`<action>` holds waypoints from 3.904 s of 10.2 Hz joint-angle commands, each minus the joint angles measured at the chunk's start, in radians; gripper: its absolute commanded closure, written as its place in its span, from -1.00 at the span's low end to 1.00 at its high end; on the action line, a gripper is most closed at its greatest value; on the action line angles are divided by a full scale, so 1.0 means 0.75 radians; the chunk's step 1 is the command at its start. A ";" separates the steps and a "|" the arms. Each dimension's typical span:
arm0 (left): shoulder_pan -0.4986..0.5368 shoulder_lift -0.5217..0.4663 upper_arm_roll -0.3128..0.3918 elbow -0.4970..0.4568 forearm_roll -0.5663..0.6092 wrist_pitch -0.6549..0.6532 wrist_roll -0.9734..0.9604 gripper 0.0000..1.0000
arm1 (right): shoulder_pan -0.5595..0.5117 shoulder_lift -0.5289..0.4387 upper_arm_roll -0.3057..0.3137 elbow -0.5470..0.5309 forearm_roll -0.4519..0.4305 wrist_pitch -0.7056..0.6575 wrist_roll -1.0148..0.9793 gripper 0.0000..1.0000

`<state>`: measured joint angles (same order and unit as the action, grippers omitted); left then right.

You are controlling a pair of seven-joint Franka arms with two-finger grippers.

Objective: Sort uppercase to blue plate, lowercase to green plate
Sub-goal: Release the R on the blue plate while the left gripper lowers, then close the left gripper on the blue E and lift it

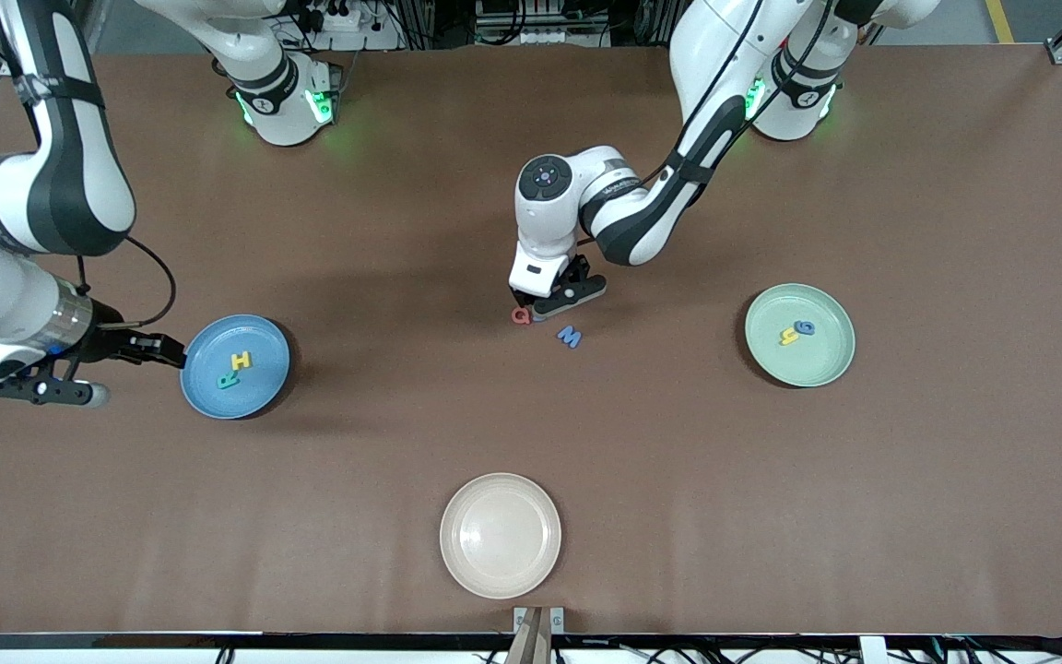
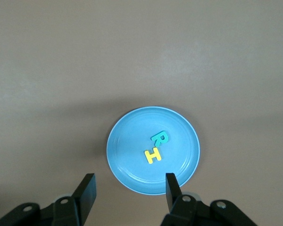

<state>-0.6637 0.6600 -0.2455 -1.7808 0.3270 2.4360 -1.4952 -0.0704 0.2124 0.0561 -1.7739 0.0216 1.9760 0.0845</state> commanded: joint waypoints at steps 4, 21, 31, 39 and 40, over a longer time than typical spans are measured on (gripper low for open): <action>0.003 0.063 -0.004 0.092 0.036 -0.010 0.028 -0.33 | -0.004 -0.091 -0.007 -0.016 0.020 -0.047 -0.006 -0.38; -0.003 0.096 -0.004 0.063 0.094 -0.002 0.051 -0.36 | -0.037 -0.255 -0.032 0.126 0.022 -0.223 -0.086 -1.00; 0.012 0.087 -0.006 0.071 0.094 0.000 0.118 -0.36 | -0.037 -0.248 -0.034 0.150 0.022 -0.297 -0.072 -1.00; 0.012 0.096 -0.006 0.098 0.092 0.000 0.141 -0.25 | -0.037 -0.240 -0.034 0.148 0.024 -0.295 -0.070 -1.00; 0.012 0.096 -0.006 0.094 0.086 0.000 0.139 -0.21 | -0.037 -0.238 -0.034 0.148 0.024 -0.295 -0.068 -1.00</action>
<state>-0.6604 0.7296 -0.2462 -1.7126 0.3723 2.4364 -1.3969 -0.0877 0.0343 0.0264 -1.6681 0.0337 1.7670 0.0335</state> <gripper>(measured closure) 0.374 0.000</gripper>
